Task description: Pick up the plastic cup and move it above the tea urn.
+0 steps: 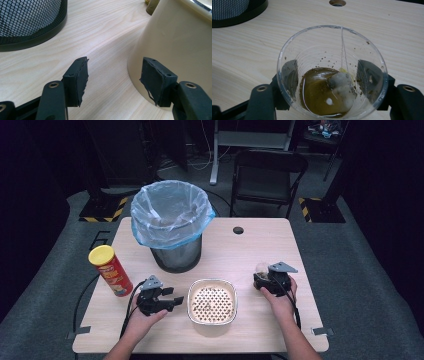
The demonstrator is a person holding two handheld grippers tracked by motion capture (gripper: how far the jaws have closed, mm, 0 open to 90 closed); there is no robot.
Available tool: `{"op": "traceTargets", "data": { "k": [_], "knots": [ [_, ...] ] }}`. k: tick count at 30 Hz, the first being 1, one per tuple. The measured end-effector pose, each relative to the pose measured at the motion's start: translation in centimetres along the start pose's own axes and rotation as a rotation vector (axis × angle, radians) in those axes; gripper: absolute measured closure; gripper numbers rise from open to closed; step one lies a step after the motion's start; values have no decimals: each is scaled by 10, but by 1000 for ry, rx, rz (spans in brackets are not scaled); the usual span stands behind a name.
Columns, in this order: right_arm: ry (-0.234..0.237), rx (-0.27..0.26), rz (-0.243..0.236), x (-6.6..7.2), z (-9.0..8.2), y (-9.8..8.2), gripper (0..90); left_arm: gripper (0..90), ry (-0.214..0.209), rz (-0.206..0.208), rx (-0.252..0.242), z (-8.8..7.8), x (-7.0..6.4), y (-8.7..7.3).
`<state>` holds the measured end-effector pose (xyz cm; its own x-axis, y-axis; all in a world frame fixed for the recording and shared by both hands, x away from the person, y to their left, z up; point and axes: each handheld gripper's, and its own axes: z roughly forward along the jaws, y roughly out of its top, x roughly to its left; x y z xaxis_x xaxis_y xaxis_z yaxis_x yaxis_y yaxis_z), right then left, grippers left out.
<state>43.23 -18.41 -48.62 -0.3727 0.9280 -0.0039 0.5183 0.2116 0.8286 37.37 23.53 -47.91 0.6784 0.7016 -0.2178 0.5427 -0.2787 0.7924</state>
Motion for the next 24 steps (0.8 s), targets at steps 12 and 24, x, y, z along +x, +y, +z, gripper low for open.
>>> {"op": "traceTargets", "data": {
  "k": [12, 24],
  "knots": [
    [75, -39, -125, -3, -40, 25, 355, 387, -6, -11, -52, -17, 5, 9],
    [253, -83, -310, 14, -54, 77, 370, 386, 6, -2, -26, -14, 6, 3]
  ]
}}
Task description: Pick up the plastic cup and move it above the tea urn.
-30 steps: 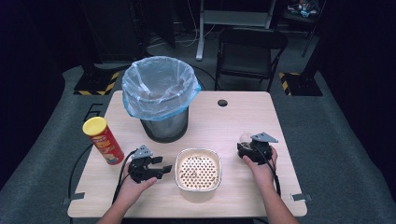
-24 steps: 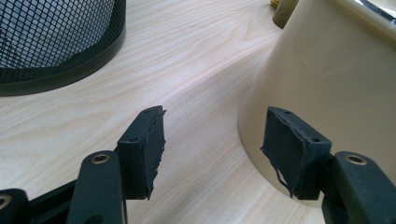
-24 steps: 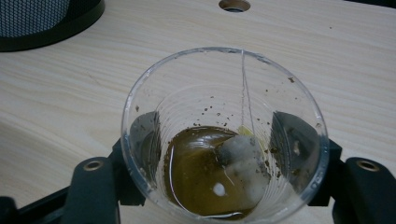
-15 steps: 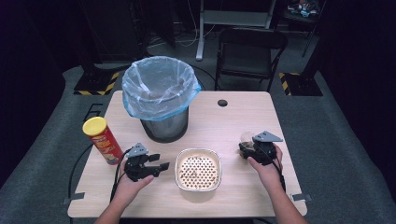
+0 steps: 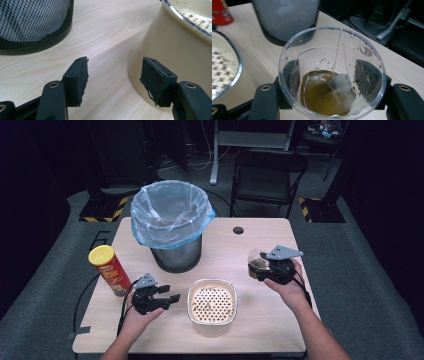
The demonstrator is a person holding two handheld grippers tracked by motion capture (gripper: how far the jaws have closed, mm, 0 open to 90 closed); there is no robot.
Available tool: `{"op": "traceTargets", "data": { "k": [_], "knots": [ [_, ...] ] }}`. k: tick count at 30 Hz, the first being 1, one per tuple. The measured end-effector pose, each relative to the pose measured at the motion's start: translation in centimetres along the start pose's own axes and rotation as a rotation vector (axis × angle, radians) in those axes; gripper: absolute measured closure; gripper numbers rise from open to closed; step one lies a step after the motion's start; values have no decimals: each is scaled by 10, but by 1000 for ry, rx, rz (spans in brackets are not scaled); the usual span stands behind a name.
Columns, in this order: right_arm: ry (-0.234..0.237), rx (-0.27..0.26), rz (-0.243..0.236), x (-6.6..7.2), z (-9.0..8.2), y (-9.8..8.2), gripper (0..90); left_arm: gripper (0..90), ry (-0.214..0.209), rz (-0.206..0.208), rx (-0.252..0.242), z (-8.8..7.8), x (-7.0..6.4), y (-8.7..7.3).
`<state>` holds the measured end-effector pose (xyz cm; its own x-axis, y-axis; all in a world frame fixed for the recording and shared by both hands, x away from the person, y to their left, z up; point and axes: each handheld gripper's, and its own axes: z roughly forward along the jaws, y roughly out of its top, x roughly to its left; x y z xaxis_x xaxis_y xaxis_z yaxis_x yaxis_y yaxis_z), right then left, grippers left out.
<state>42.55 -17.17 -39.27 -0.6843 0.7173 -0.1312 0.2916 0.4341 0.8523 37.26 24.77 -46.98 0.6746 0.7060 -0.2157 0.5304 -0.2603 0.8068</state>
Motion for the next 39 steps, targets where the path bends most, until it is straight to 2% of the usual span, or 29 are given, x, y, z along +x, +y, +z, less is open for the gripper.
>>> {"op": "traceTargets", "data": {
  "k": [2, 3, 4, 5, 6, 7, 9, 16, 17, 18, 21, 22, 27, 29, 31, 33, 34, 36, 39],
  "knots": [
    [43, -8, -35, 4, 8, 9, 373, 386, 2, -1, 3, 0, 2, -2],
    [43, -8, -35, 4, 8, 9, 374, 386, 3, -15, 5, 0, 2, -3],
    [79, -23, -52, 6, 15, 15, 375, 386, 9, -14, 6, 0, 3, -4],
    [79, -23, -52, 6, 15, 15, 375, 386, 10, -13, 4, 0, 4, -4],
    [115, -37, -64, 8, 21, 20, 377, 386, 11, -18, 9, -1, 5, -6],
    [115, -37, -64, 8, 21, 20, 377, 386, 11, -18, 9, -1, 5, -6],
    [146, -37, -72, 10, 27, 25, 377, 386, 13, -20, 10, -2, 6, -7],
    [215, -92, -139, 19, 43, 40, 382, 385, 23, -31, 16, -3, 8, -11],
    [222, -99, -151, 19, 44, 42, 384, 385, 24, -26, 17, -3, 9, -11],
    [243, -101, -189, 22, 47, 46, 386, 385, 27, -26, 17, -4, 9, -12],
    [263, -104, -216, 24, 49, 50, 388, 384, 34, -34, 8, -4, 10, -13],
    [284, -121, -249, 27, 51, 53, 389, 385, 32, -33, 17, -4, 11, -14],
    [311, -142, -284, 31, 56, 56, 389, 385, 34, -28, 25, -4, 13, -16],
    [317, -154, -303, 32, 59, 58, 389, 385, 34, -44, 27, -3, 13, -17],
    [326, -158, -332, 34, 61, 59, 389, 384, 44, -33, 25, -2, 14, -17],
    [333, -171, -369, 36, 61, 60, 389, 384, 36, -45, 30, -2, 14, -18],
    [338, -182, -394, 39, 61, 61, 389, 383, 40, -38, 33, -2, 16, -18],
    [335, -188, -408, 40, 61, 61, 388, 383, 39, -36, 36, -2, 16, -18],
    [310, -199, -462, 45, 60, 61, 389, 383, 41, -44, 38, -1, 16, -19]
  ]
}}
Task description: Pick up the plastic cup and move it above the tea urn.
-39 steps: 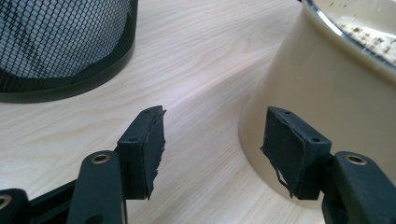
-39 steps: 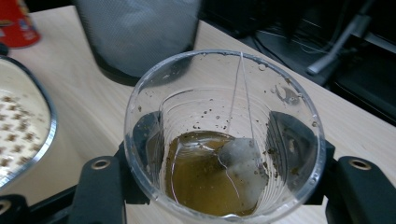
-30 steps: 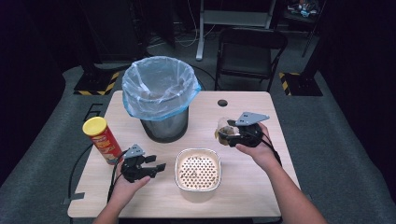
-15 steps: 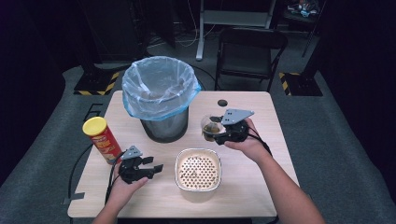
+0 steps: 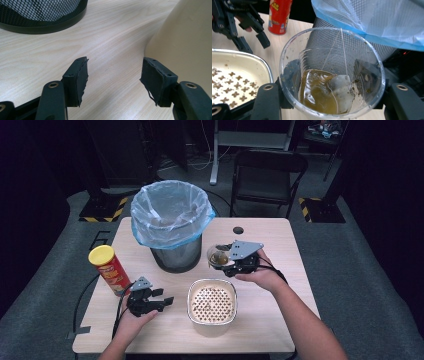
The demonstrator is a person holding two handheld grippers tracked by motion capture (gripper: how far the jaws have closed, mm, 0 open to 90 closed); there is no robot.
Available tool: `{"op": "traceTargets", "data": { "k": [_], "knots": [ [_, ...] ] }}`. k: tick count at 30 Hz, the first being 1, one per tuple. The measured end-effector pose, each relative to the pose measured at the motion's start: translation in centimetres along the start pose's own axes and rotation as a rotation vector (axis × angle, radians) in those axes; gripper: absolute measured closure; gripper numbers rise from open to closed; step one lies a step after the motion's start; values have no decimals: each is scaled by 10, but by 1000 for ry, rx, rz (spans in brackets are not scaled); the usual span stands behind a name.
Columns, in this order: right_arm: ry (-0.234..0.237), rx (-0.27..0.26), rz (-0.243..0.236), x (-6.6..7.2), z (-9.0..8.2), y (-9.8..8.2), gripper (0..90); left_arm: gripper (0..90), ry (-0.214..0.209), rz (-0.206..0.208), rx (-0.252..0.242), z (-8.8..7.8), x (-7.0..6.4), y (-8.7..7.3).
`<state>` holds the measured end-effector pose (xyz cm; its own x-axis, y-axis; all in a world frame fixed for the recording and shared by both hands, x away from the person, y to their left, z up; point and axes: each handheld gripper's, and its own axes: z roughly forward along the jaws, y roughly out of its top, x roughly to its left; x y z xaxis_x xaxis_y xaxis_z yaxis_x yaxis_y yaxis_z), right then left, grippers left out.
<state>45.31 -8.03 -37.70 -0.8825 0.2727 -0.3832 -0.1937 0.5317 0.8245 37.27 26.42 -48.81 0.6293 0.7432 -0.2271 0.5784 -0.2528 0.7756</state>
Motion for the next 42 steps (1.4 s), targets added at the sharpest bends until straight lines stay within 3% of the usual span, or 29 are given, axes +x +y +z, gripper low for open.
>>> {"op": "traceTargets", "data": {
  "k": [3, 6, 11, 13, 14, 15, 16, 17, 18, 21, 23, 28, 29, 30, 31, 34, 36, 37, 39, 40, 42],
  "knots": [
    [-14, 12, -45, 5, 0, 1, 394, 383, -3, -3, 3, 1, -1, 0],
    [-24, 14, -63, 9, 1, 0, 396, 382, 0, 16, 10, 2, 0, 0],
    [-52, 16, -100, 14, 0, 1, 400, 382, -1, 5, 12, 2, -2, -1],
    [-77, 15, -154, 18, -1, 2, 400, 382, -1, 5, 13, 3, -2, -1],
    [-77, 15, -154, 18, -1, 2, 400, 382, -1, 5, 13, 3, -2, -1],
    [-96, 28, -198, 22, -1, 3, 399, 382, 7, 10, 6, 4, -2, -1],
    [-96, 28, -198, 22, -1, 3, 399, 382, 7, 10, 6, 4, -2, -1],
    [-109, 40, -243, 26, 0, 3, 399, 382, 0, -9, 4, 4, -3, -2],
    [-109, 40, -243, 26, 0, 3, 399, 382, 1, -6, 3, 4, -3, -2],
    [-139, 54, -322, 32, 0, 5, 399, 382, -3, -2, 14, 4, -2, -1],
    [-156, 60, -343, 36, 0, 6, 400, 382, -3, -2, 13, 4, -2, -1],
    [-196, 77, -454, 44, 0, 9, 405, 381, 1, 9, 12, 4, -2, -1],
    [-219, 96, -542, 50, 1, 10, 408, 381, -2, 5, 16, 4, -2, -1],
    [-219, 96, -542, 50, 1, 10, 408, 381, 0, 11, 15, 4, -1, -1],
    [-221, 109, -573, 52, 1, 11, 408, 381, -1, 10, 15, 4, -1, -1],
    [-247, 166, -738, 64, 4, 12, 408, 380, -1, 10, 16, 4, -1, -1],
    [-256, 195, -817, 72, 7, 11, 408, 380, -1, 5, 15, 4, -1, -1],
    [-276, 215, -896, 79, 9, 10, 409, 380, 0, 8, 16, 4, -1, -1],
    [-264, 229, -950, 84, 10, 11, 408, 380, 7, 9, 9, 4, -1, -1],
    [-284, 248, -1034, 92, 12, 9, 408, 380, 5, 3, 6, 4, -1, -1],
    [-289, 261, -1063, 94, 12, 9, 408, 380, -6, -9, 17, 3, -1, -1]
  ]
}}
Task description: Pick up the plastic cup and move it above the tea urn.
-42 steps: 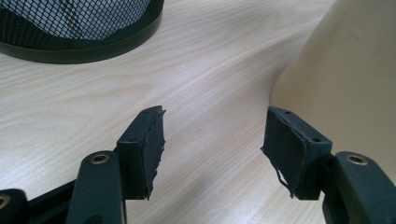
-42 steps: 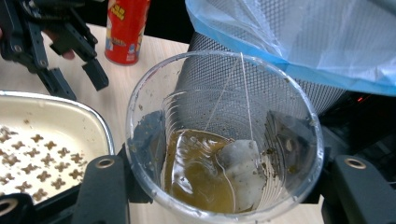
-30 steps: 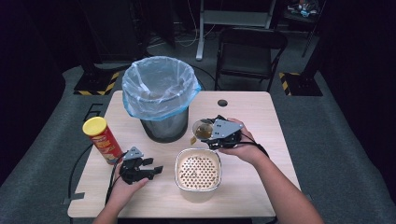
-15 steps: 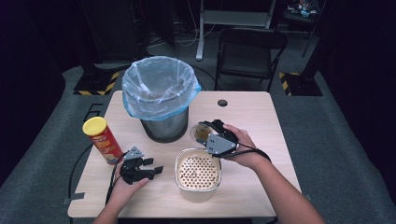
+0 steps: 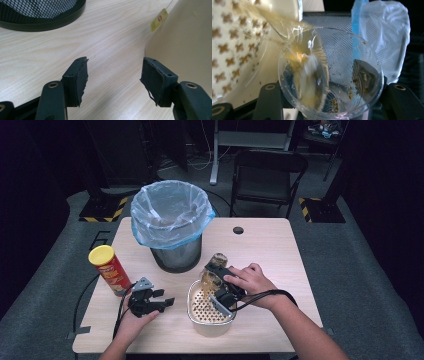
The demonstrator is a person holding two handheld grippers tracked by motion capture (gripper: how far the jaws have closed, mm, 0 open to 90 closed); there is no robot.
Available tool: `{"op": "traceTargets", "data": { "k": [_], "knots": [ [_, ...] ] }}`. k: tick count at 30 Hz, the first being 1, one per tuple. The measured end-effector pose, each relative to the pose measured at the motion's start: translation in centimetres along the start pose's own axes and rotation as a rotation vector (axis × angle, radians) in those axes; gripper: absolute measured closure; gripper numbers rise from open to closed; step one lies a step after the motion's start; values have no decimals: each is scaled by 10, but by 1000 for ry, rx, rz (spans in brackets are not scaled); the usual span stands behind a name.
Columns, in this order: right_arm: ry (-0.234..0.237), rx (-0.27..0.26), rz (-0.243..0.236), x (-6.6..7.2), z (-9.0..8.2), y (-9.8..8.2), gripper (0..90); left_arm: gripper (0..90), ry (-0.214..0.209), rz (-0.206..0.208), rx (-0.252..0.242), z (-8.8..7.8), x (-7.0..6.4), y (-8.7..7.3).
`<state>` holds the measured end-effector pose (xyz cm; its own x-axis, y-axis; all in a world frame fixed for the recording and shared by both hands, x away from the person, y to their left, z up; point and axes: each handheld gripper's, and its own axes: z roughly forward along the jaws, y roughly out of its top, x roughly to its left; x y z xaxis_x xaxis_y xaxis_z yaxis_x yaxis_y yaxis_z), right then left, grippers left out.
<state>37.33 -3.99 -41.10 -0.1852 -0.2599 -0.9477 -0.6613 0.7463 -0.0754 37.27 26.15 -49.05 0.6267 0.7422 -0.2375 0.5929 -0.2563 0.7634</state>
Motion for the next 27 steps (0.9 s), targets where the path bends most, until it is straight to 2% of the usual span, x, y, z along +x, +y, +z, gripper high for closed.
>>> {"op": "traceTargets", "data": {
  "k": [1, 4, 6, 8, 9, 10, 12, 13, 17, 21, 22, 24, 26, 27],
  "knots": [
    [-15, 23, -74, 2, 0, 3, 408, 381, 3, 5, -2, 0, 1, 0],
    [-60, 60, -217, 5, -3, 9, 407, 380, 6, 7, -6, 1, 1, 0],
    [-45, 63, -243, 7, -3, 11, 406, 380, 9, 18, -3, 0, 2, 0],
    [-50, 69, -298, 10, -3, 14, 405, 379, 7, 9, -5, 0, 2, 0],
    [-48, 68, -297, 11, -3, 15, 405, 379, 7, 7, -5, 0, 2, 0],
    [-49, 69, -325, 11, -3, 16, 405, 379, 12, 4, -12, 1, 2, 0],
    [-43, 71, -335, 11, -4, 16, 406, 379, 10, 4, -8, 0, 3, 0],
    [-59, 80, -343, 11, -5, 16, 405, 379, 16, 3, -7, -1, 3, 0],
    [-66, 78, -345, 7, -9, 16, 405, 379, 14, 1, -8, -2, 5, 0],
    [-58, 66, -327, 1, -12, 14, 403, 378, 18, 5, -6, -1, 4, 0],
    [-54, 64, -345, 0, -12, 14, 403, 378, 17, 5, -6, -1, 4, 0],
    [-53, 61, -327, 2, -13, 14, 403, 378, 15, 4, -6, -1, 5, 0],
    [-44, 56, -326, 1, -13, 14, 402, 377, 14, -4, -7, -1, 5, 0],
    [-22, 48, -331, -1, -13, 15, 402, 377, 13, -9, -10, -1, 5, 0]
  ]
}}
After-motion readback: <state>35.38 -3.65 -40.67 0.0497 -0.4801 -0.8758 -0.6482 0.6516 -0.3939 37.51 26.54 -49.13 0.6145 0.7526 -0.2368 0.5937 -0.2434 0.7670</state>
